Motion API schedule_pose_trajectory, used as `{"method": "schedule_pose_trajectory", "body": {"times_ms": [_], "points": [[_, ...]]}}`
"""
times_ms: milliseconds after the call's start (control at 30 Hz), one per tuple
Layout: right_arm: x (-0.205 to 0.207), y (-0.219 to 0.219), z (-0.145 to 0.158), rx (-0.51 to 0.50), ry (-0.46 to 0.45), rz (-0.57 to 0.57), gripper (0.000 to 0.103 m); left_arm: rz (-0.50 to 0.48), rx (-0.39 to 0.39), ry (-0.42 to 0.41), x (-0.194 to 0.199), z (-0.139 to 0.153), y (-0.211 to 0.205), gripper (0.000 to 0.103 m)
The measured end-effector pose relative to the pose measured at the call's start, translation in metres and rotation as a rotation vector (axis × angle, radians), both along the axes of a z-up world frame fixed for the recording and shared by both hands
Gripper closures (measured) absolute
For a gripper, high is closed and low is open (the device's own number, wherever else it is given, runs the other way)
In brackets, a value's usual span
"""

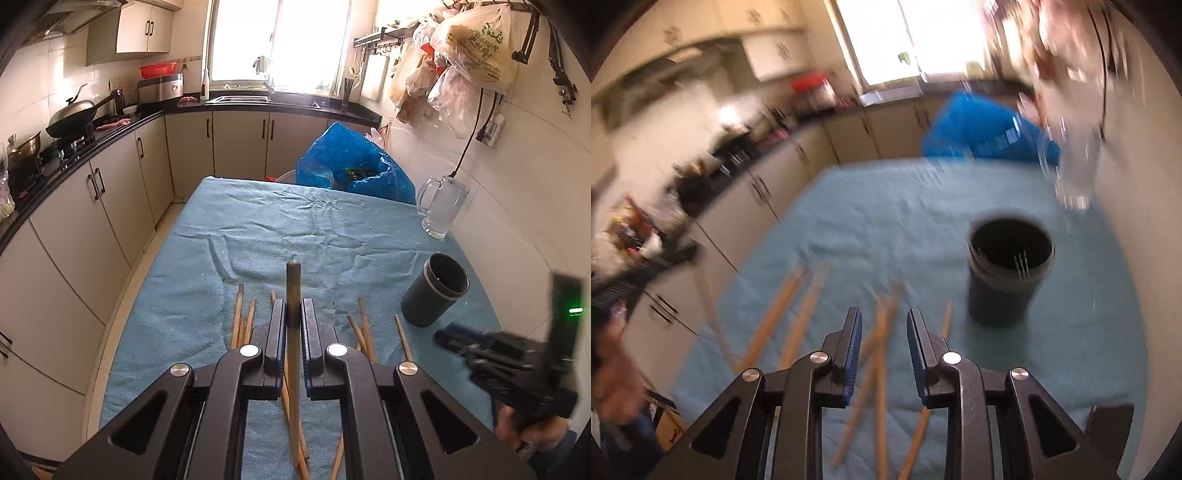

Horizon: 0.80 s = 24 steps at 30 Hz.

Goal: Organize utensils
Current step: 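Lift the held chopsticks with both grippers and carry them toward the black cup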

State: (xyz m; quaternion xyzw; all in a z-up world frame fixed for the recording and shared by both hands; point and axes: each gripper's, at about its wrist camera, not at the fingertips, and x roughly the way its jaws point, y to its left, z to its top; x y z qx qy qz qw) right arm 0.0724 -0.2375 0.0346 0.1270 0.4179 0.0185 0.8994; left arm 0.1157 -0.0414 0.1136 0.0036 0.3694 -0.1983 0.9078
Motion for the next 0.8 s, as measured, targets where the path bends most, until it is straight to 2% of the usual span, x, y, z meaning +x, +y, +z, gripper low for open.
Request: {"method": "schedule_pose_trajectory", "body": {"times_ms": [200, 333, 400, 433, 467, 500, 633, 767, 800], "points": [[0.039, -0.005, -0.051, -0.14, 0.168, -0.067, 0.076, -0.001, -0.005, 0.003, 0.003, -0.002, 0.002, 0.096], [0.057, -0.002, -0.075, -0.213, 0.226, -0.083, 0.076, -0.003, -0.006, 0.004, 0.005, -0.002, 0.001, 0.096], [0.063, 0.001, -0.079, -0.245, 0.213, -0.085, 0.076, 0.003, -0.004, 0.004, 0.005, -0.002, 0.002, 0.096], [0.066, 0.005, -0.079, -0.269, 0.215, -0.081, 0.079, 0.001, -0.005, 0.005, 0.005, -0.003, 0.002, 0.096], [0.068, 0.008, -0.078, -0.263, 0.223, -0.072, 0.092, 0.0, -0.004, 0.003, 0.005, -0.003, 0.002, 0.096], [0.069, 0.012, -0.077, -0.273, 0.228, -0.06, 0.095, 0.003, -0.003, 0.004, 0.005, -0.003, 0.002, 0.096], [0.059, 0.014, -0.061, -0.246, 0.16, -0.053, 0.097, 0.001, -0.006, 0.001, 0.005, -0.003, 0.003, 0.096], [0.027, 0.008, -0.012, -0.144, -0.021, -0.056, 0.097, -0.002, -0.008, -0.004, 0.001, -0.003, 0.005, 0.096], [0.013, 0.008, 0.006, -0.125, -0.094, -0.052, 0.097, -0.004, -0.009, -0.005, 0.0, -0.002, 0.004, 0.096]]}}
